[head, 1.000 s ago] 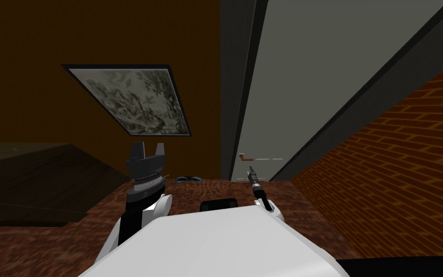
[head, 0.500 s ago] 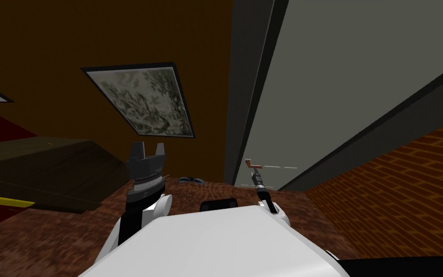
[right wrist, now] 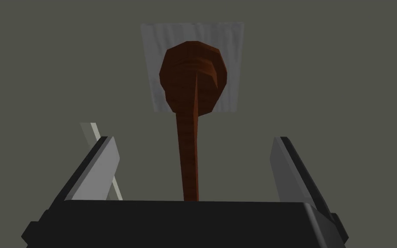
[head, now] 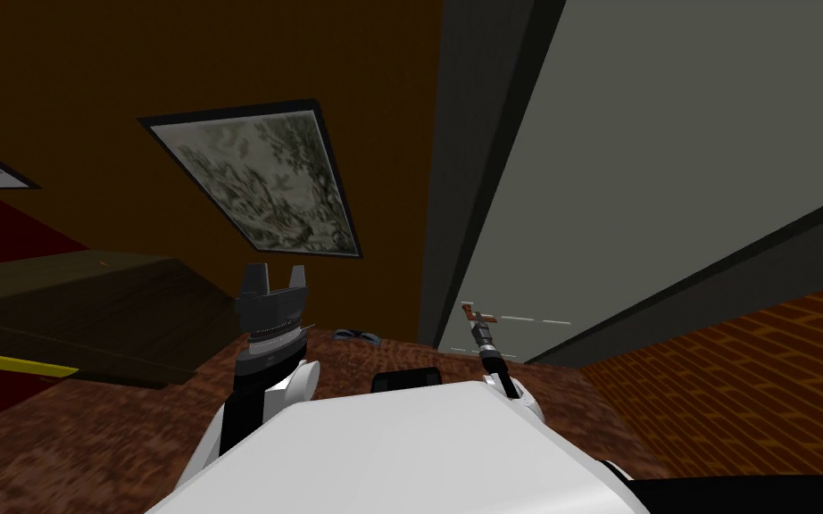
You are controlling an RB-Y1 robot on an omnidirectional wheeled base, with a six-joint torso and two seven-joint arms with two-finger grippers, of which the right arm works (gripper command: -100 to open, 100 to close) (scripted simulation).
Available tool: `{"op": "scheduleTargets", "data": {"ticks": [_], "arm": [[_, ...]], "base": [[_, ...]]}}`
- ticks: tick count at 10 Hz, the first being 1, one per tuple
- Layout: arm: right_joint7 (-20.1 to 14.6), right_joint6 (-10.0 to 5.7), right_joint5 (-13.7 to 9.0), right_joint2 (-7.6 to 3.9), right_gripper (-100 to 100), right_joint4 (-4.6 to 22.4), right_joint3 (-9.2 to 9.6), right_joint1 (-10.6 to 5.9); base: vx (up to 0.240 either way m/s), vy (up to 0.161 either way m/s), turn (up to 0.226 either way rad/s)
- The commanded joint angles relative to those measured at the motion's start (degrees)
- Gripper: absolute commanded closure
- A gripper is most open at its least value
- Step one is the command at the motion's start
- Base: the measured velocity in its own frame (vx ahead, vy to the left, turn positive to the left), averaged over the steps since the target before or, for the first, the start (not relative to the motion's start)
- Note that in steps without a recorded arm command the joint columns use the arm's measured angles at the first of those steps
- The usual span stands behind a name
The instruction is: Pull the door open
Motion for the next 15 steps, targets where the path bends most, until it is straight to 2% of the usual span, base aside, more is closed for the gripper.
{"op": "scheduleTargets", "data": {"ticks": [1, 6, 9, 13, 14, 15], "arm": [[0.0, 0.22, 0.0, 0.02, 100, -0.2, 0.03, 0.05], [0.0, 0.22, 0.0, 0.02, 100, -0.2, 0.03, 0.05], [-1.8, -1.62, 0.5, -1.50, 100, 0.2, 1.19, 1.32], [-5.3, -5.32, 1.4, -4.44, 100, 0.8, 3.36, 3.76], [-5.9, -5.89, 1.5, -4.89, 100, 0.9, 3.69, 4.13], [-5.5, -5.39, 1.5, -4.48, 100, 1.0, 3.53, 3.76]], "base": [[-0.008, 0.000, -0.017], [-0.006, 0.001, 0.000], [-0.147, -0.032, 0.134], [-0.228, -0.071, 0.227], [-0.228, -0.086, 0.166], [-0.089, -0.032, 0.036]]}}
